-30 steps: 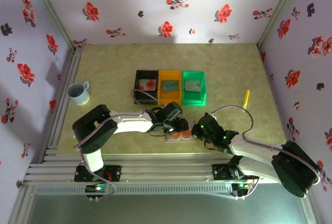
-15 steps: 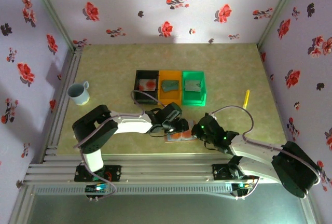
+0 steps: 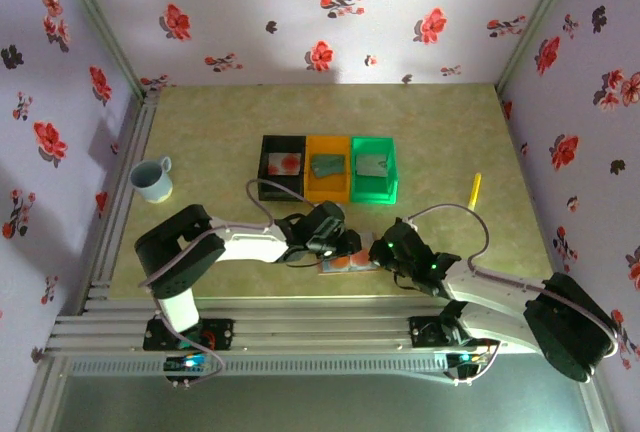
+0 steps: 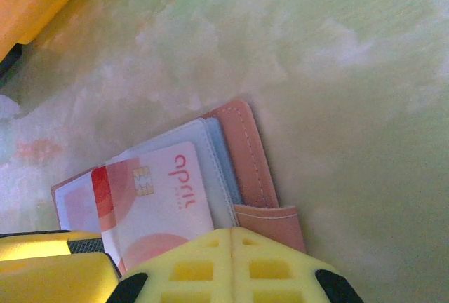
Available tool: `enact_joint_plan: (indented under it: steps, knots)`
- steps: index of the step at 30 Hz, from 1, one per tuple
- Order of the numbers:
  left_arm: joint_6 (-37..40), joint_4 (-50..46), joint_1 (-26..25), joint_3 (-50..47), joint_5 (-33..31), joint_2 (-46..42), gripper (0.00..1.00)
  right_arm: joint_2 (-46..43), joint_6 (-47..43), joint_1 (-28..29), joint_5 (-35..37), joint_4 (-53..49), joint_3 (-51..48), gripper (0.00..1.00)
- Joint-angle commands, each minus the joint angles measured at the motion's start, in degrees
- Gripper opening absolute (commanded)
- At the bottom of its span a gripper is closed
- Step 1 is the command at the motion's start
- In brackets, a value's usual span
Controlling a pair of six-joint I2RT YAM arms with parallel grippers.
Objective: Take the credit cards out of the card holder
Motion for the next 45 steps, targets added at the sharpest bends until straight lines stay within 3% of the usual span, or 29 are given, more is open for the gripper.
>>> enact_joint_plan:
  steps: [1, 45]
  knots:
    - [-0.91, 4.15, -0.47, -1.24, -1.08, -2.04, 0.30, -0.02, 1.31, -0.50, -0.15, -4.77, -2.20, 0.00]
    - [-3.22, 10.95, -0.56, -4.54, 0.67, -1.96, 0.13, -2.82, 1.49, -0.48, 0.24, -6.69, -2.57, 0.00]
